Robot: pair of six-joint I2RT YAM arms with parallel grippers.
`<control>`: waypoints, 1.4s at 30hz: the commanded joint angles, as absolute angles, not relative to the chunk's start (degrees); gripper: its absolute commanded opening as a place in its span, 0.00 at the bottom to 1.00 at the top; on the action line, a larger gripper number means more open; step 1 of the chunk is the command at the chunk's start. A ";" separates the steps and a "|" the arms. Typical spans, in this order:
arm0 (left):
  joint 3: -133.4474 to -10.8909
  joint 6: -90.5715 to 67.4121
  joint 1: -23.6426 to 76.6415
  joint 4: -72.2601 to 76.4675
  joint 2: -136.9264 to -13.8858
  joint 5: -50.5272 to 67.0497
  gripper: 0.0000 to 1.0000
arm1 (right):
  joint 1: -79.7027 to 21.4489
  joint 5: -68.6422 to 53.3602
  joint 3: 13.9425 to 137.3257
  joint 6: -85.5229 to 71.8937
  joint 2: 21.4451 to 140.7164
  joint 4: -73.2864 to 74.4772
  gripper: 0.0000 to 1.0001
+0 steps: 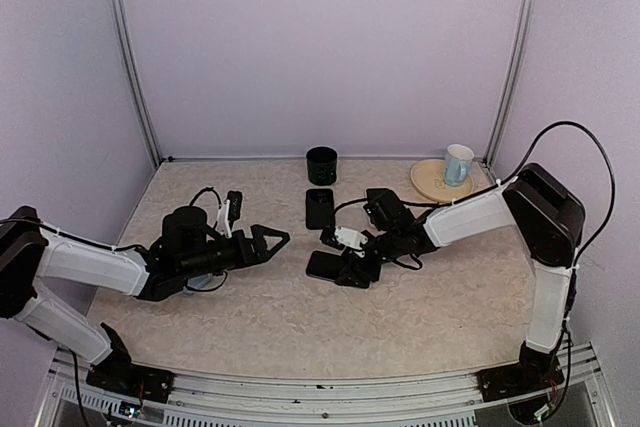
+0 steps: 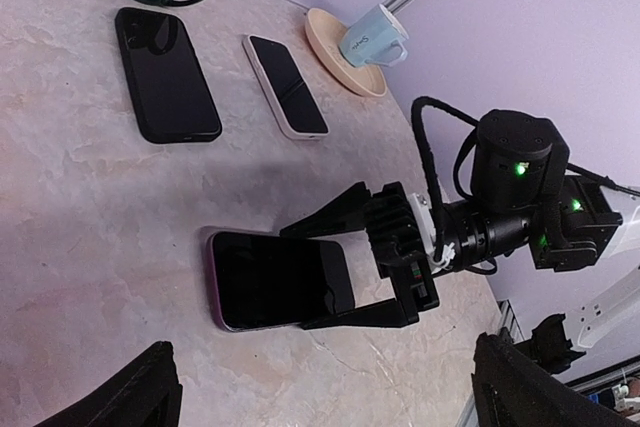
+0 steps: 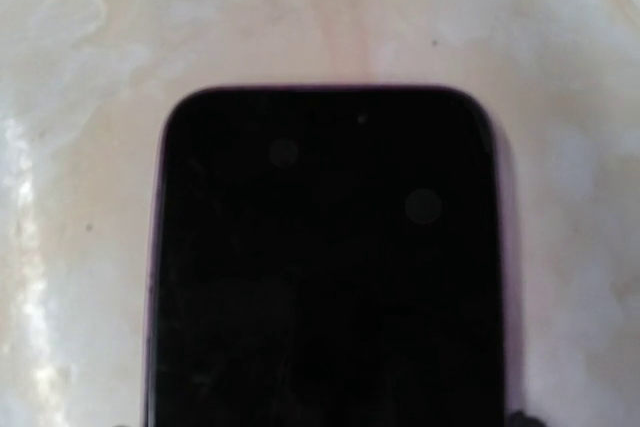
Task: Put the phone into the phone case
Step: Pick up the phone at the center of the board, then pass from the right arm to the left
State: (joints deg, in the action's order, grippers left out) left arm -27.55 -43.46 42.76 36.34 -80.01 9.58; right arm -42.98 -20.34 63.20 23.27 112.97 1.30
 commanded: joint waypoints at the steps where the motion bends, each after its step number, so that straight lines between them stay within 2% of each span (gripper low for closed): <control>1: -27.15 -43.23 42.45 37.69 -80.58 9.53 0.99 | -43.92 -18.26 59.80 23.38 109.15 -3.12 0.54; 22: -31.60 -42.34 41.97 45.07 -93.38 17.93 0.98 | -48.84 -17.50 52.78 23.86 100.76 -12.57 0.50; 42: -33.66 -44.90 41.92 50.96 -97.03 31.69 0.74 | -54.95 -10.71 50.83 26.48 95.66 -16.45 0.49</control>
State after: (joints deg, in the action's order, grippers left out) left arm -32.40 -44.45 42.17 48.25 -96.18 28.36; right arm -53.80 -12.82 51.03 25.32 98.30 -12.75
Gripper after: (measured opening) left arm 0.758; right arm 0.706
